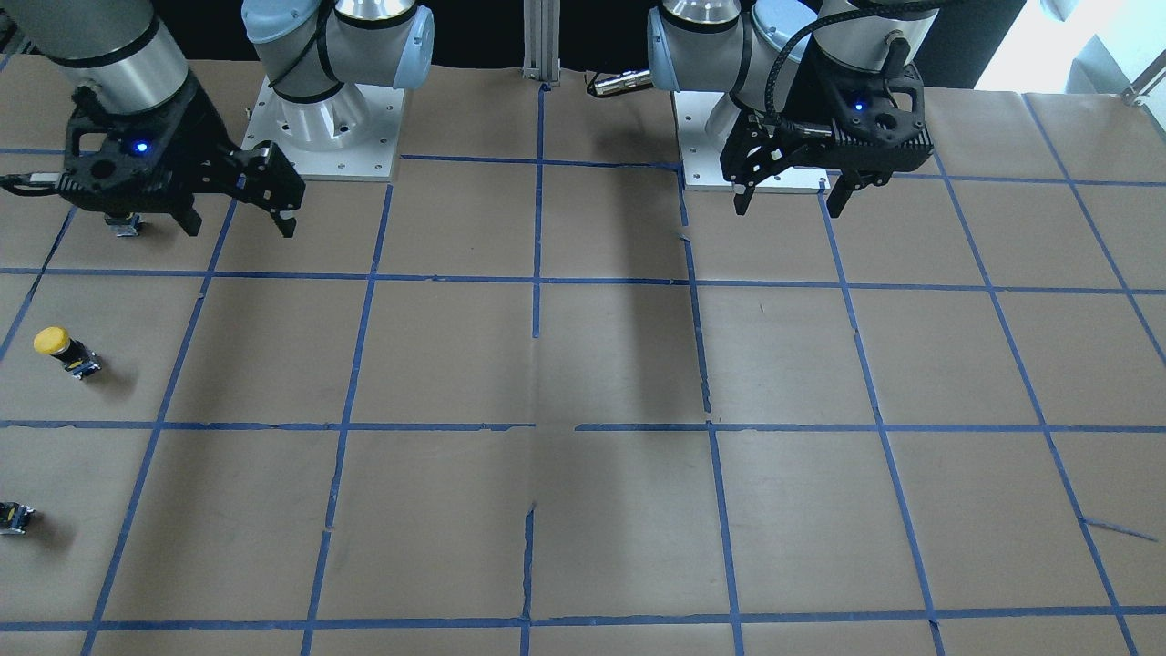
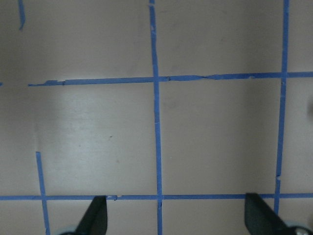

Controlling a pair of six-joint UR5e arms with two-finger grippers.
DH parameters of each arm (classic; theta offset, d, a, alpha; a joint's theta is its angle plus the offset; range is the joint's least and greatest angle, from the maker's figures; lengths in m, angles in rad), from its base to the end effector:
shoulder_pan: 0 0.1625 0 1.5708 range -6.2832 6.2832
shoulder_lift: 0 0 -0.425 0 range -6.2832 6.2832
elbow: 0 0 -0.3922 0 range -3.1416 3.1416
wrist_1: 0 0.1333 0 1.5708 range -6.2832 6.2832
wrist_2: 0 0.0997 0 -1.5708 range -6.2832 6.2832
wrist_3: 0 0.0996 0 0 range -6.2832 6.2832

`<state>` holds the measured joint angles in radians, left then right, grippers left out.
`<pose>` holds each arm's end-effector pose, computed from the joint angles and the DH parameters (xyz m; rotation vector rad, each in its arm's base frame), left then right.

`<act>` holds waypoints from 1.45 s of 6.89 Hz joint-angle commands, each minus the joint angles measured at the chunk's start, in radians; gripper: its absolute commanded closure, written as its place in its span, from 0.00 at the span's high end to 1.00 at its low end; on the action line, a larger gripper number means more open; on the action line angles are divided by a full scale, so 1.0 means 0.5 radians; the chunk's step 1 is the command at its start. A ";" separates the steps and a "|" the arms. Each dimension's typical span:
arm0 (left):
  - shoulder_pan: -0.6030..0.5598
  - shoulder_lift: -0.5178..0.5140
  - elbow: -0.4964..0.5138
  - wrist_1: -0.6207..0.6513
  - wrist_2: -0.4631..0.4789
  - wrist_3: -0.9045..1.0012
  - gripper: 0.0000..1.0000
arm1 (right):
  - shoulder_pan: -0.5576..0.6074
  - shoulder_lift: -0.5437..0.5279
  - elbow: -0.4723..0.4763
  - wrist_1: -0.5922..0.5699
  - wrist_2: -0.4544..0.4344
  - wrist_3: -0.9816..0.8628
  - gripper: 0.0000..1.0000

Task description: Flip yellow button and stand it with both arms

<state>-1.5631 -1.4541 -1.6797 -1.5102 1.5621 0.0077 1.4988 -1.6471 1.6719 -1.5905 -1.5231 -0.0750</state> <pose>-0.1307 -0.4500 0.4951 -0.0005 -3.1316 0.1072 0.1047 -0.4676 0.4765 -0.0045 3.0937 0.0024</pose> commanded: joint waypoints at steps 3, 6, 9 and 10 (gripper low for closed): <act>0.000 -0.006 0.000 0.002 -0.001 0.000 1.00 | 0.083 0.021 -0.010 0.196 -0.046 -0.043 1.00; 0.000 -0.003 0.000 0.002 -0.001 0.000 1.00 | 0.070 0.021 -0.018 0.187 -0.166 -0.019 1.00; 0.000 -0.006 0.000 0.002 -0.001 0.000 1.00 | 0.070 0.012 -0.027 0.187 -0.148 -0.019 1.00; 0.000 -0.006 0.000 0.002 -0.001 0.000 1.00 | 0.070 0.009 -0.033 0.187 -0.148 -0.019 1.00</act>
<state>-1.5631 -1.4572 -1.6797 -1.5095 1.5616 0.0077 1.5340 -1.6406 1.6583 -1.4972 -1.5976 -0.0845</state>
